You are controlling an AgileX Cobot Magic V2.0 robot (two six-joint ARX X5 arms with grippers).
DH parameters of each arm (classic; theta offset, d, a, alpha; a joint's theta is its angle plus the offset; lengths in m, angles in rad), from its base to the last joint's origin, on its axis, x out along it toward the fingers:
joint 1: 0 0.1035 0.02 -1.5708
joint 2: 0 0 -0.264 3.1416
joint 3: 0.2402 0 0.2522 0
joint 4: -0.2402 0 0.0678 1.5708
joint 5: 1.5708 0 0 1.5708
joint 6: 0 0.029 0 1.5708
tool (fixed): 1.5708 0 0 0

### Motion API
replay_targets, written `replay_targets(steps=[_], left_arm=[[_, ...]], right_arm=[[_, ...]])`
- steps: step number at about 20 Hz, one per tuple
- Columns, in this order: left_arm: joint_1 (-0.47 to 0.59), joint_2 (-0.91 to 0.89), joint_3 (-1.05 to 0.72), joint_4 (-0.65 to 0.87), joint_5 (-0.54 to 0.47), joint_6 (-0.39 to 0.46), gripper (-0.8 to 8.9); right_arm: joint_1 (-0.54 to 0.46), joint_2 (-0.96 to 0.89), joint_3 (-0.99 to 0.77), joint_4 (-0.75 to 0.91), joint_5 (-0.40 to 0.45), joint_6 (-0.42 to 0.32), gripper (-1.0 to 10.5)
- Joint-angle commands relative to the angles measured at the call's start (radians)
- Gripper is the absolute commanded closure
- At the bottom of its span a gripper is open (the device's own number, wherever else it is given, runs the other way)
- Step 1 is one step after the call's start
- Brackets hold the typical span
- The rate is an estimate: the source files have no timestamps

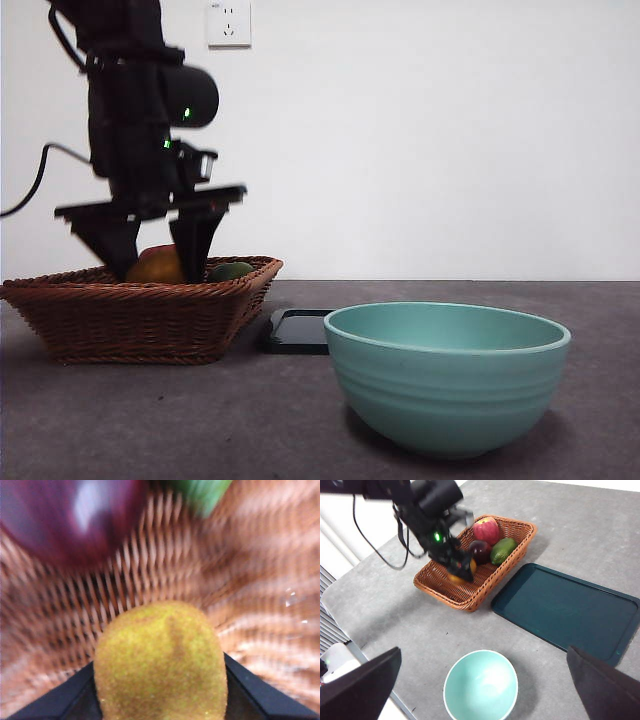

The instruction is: Pick up the wifruite, put it on the bowl, pick up the plate, put it on desk

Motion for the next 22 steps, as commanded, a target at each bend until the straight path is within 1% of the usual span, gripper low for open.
replay_targets(steps=[1,4,8,11,17,22], left_arm=[[-0.008,0.011,0.098,-0.084,0.004,0.005,6.32],[-0.031,-0.024,0.167,-0.188,0.004,0.005,6.32],[-0.085,-0.119,0.17,-0.261,0.004,0.005,6.32],[-0.149,-0.188,0.17,-0.302,0.004,0.005,6.32],[-0.328,-0.229,0.167,-0.328,0.004,0.0,6.32],[-0.476,-0.216,0.166,-0.282,0.004,-0.031,6.32]], right_arm=[[0.005,0.005,0.018,0.01,-0.002,-0.001,2.9],[0.005,0.005,0.018,0.01,-0.002,-0.001,2.9],[0.005,0.005,0.018,0.01,-0.002,-0.001,2.9],[0.005,0.005,0.018,0.01,-0.002,0.0,2.9],[0.005,0.004,0.018,0.009,-0.002,0.0,2.9],[0.005,-0.012,0.018,0.009,-0.003,0.0,2.9]])
